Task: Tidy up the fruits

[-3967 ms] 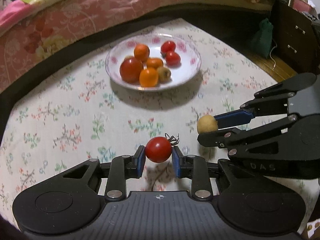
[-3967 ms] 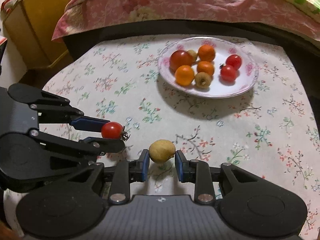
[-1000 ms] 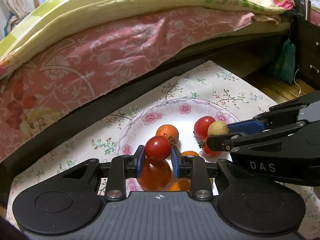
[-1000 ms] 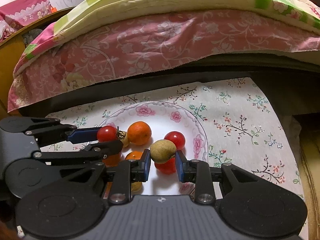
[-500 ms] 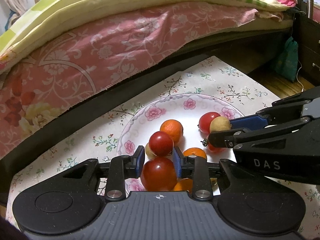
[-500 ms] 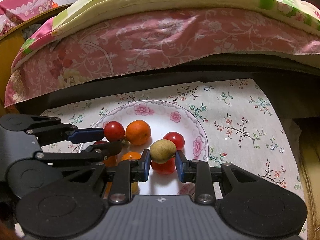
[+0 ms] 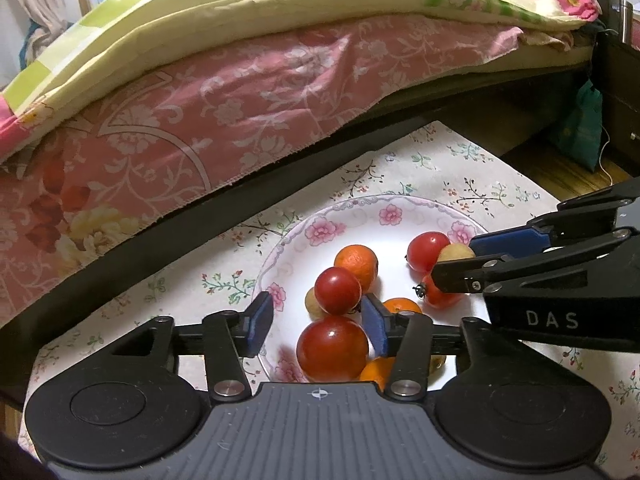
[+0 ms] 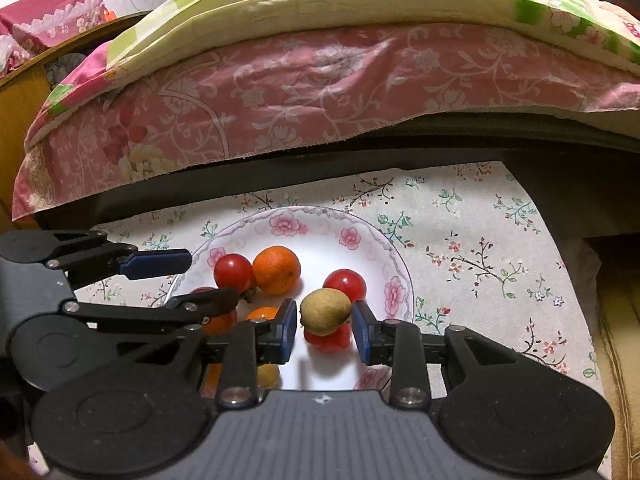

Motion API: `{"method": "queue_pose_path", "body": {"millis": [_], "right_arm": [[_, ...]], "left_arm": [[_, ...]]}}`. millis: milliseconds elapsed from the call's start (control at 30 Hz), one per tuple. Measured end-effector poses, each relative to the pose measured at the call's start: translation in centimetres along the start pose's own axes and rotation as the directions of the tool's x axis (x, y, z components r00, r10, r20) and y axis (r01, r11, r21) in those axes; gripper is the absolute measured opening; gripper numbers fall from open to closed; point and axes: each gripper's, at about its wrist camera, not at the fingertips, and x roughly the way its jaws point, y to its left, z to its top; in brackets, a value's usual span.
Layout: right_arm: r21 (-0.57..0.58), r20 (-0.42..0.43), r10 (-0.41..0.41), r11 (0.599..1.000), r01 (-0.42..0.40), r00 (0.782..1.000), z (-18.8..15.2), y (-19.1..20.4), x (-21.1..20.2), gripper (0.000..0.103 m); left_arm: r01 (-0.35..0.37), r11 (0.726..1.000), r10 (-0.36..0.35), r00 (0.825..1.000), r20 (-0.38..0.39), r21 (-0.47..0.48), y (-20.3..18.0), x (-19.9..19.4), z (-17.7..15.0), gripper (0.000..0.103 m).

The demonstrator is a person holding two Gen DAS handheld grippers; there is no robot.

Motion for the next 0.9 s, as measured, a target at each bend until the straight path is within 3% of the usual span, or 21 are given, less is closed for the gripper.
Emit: {"method": "queue_pose_path", "body": {"millis": [567,900], "right_arm": [[0.040,0.030,-0.007,0.999,0.005,1.000,-0.4,-0.2,-3.0,0.040],[0.060,0.059,-0.027,0.998,0.024,0.998,-2.0,0.5,-6.7,0.042]], "left_arm": [[-0.070,0.997,0.071,0.997,0.038,-0.039,-0.3,-4.2,-0.2,0.085],[-0.109,0.993,0.112,0.992,0.057,-0.054,-1.6,-7.5,-1.5,0.089]]}}
